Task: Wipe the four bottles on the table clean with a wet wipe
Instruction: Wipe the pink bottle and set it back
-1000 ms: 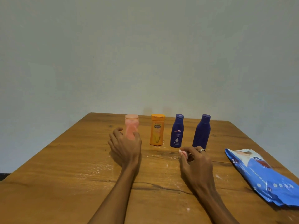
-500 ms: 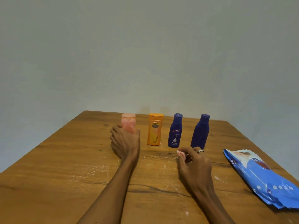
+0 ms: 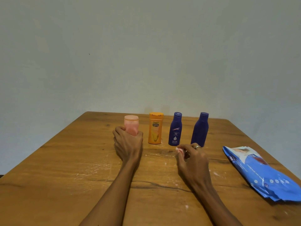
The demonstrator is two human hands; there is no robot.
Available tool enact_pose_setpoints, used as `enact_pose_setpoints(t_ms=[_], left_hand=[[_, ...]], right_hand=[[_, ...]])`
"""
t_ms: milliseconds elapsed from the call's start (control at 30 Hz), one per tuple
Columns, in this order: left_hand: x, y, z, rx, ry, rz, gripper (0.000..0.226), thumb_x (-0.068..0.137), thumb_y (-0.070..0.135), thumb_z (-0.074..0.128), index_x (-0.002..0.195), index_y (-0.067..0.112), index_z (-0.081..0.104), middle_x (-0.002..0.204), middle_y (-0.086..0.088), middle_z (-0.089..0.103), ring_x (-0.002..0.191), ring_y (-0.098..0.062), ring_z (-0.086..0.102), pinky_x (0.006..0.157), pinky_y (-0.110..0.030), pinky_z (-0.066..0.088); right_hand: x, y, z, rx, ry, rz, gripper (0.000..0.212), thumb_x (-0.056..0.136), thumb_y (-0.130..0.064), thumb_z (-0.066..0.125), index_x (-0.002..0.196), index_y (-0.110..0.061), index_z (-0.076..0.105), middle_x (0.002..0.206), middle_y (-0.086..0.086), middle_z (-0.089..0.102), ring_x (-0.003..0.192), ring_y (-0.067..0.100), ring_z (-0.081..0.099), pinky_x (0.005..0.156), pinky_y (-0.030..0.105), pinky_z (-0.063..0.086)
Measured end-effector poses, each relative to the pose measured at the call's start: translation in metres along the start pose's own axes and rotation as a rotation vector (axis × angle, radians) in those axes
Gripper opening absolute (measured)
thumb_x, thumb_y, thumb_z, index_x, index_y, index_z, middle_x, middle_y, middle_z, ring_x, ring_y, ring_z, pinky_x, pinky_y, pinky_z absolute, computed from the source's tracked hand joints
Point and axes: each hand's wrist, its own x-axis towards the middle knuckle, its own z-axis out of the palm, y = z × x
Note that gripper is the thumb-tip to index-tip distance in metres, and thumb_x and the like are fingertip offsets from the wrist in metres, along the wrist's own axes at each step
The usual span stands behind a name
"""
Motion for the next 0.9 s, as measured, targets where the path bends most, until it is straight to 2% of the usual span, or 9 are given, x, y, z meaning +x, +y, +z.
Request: enact_pose_setpoints(t_ms=[167, 300, 433, 533, 633, 700, 767, 833, 900], left_hand=[[-0.021, 0.007, -0.014, -0.054, -0.027, 0.048, 0.067, 0.066, 0.042, 0.084, 0.114, 0.019, 0.045, 0.11, 0.0, 0.053, 0.092, -0.018, 0.056, 0.076, -0.039, 0.058], [-0.044, 0.015, -0.027, -0.103, -0.075, 0.092, 0.066, 0.069, 0.044, 0.084, 0.117, 0.02, 0.046, 0.11, 0.002, 0.052, 0.094, -0.016, 0.055, 0.076, -0.033, 0.056], [-0.068, 0.024, -0.037, -0.181, -0.134, 0.121, 0.065, 0.072, 0.043, 0.084, 0.119, 0.017, 0.047, 0.11, 0.005, 0.047, 0.095, -0.013, 0.051, 0.07, -0.02, 0.044], [-0.082, 0.027, -0.039, -0.332, -0.235, 0.057, 0.058, 0.075, 0.035, 0.083, 0.118, 0.022, 0.046, 0.111, 0.005, 0.052, 0.092, -0.012, 0.056, 0.064, -0.015, 0.04], [-0.092, 0.03, -0.04, -0.534, -0.443, -0.053, 0.046, 0.084, 0.024, 0.076, 0.123, 0.018, 0.052, 0.114, 0.003, 0.059, 0.09, -0.006, 0.06, 0.066, -0.016, 0.045], [-0.095, 0.031, -0.041, -0.71, -0.62, -0.19, 0.041, 0.09, 0.025, 0.067, 0.128, 0.015, 0.054, 0.119, -0.005, 0.062, 0.098, -0.014, 0.062, 0.069, -0.022, 0.049], [-0.096, 0.032, -0.043, -0.812, -0.766, -0.309, 0.046, 0.087, 0.039, 0.06, 0.126, 0.014, 0.055, 0.122, -0.014, 0.062, 0.104, -0.026, 0.062, 0.075, -0.033, 0.051], [-0.096, 0.032, -0.047, -0.879, -0.828, -0.414, 0.04, 0.09, 0.04, 0.052, 0.121, 0.014, 0.056, 0.118, -0.018, 0.064, 0.104, -0.031, 0.062, 0.085, -0.043, 0.053], [-0.095, 0.03, -0.048, -0.935, -0.857, -0.472, 0.036, 0.098, 0.033, 0.043, 0.123, 0.01, 0.056, 0.115, -0.02, 0.065, 0.104, -0.035, 0.063, 0.095, -0.051, 0.05]], right_hand=[[0.001, 0.0, 0.0, 0.008, 0.007, -0.011, 0.017, 0.093, -0.031, 0.065, 0.109, -0.026, 0.067, 0.095, -0.011, 0.056, 0.086, 0.001, 0.056, 0.069, 0.018, 0.055], [-0.001, -0.002, -0.001, 0.019, 0.016, -0.015, 0.017, 0.093, -0.03, 0.065, 0.109, -0.025, 0.067, 0.095, -0.01, 0.057, 0.085, 0.003, 0.057, 0.07, 0.021, 0.057], [-0.006, -0.006, -0.005, 0.031, 0.019, -0.016, 0.018, 0.093, -0.03, 0.065, 0.11, -0.025, 0.067, 0.098, -0.009, 0.058, 0.089, 0.004, 0.058, 0.072, 0.023, 0.058], [-0.011, -0.01, -0.009, 0.066, 0.025, -0.019, 0.02, 0.092, -0.029, 0.066, 0.111, -0.026, 0.066, 0.099, -0.009, 0.059, 0.092, 0.006, 0.059, 0.073, 0.025, 0.059], [-0.017, -0.015, -0.014, 0.108, 0.034, -0.014, 0.021, 0.091, -0.029, 0.067, 0.113, -0.028, 0.066, 0.1, -0.01, 0.06, 0.093, 0.005, 0.06, 0.074, 0.026, 0.059], [-0.022, -0.019, -0.018, 0.145, 0.051, -0.031, 0.021, 0.091, -0.027, 0.068, 0.113, -0.028, 0.067, 0.099, -0.012, 0.061, 0.092, 0.003, 0.061, 0.074, 0.025, 0.059], [-0.027, -0.024, -0.024, 0.186, 0.073, -0.06, 0.023, 0.091, -0.025, 0.068, 0.114, -0.028, 0.067, 0.1, -0.012, 0.063, 0.093, 0.001, 0.061, 0.076, 0.024, 0.057], [-0.031, -0.028, -0.029, 0.208, 0.083, -0.072, 0.027, 0.091, -0.025, 0.069, 0.118, -0.026, 0.066, 0.104, -0.012, 0.066, 0.095, -0.002, 0.061, 0.078, 0.018, 0.055], [-0.036, -0.032, -0.031, 0.225, 0.067, -0.081, 0.031, 0.092, -0.025, 0.068, 0.123, -0.025, 0.064, 0.109, -0.013, 0.066, 0.099, -0.005, 0.06, 0.08, 0.01, 0.052]])
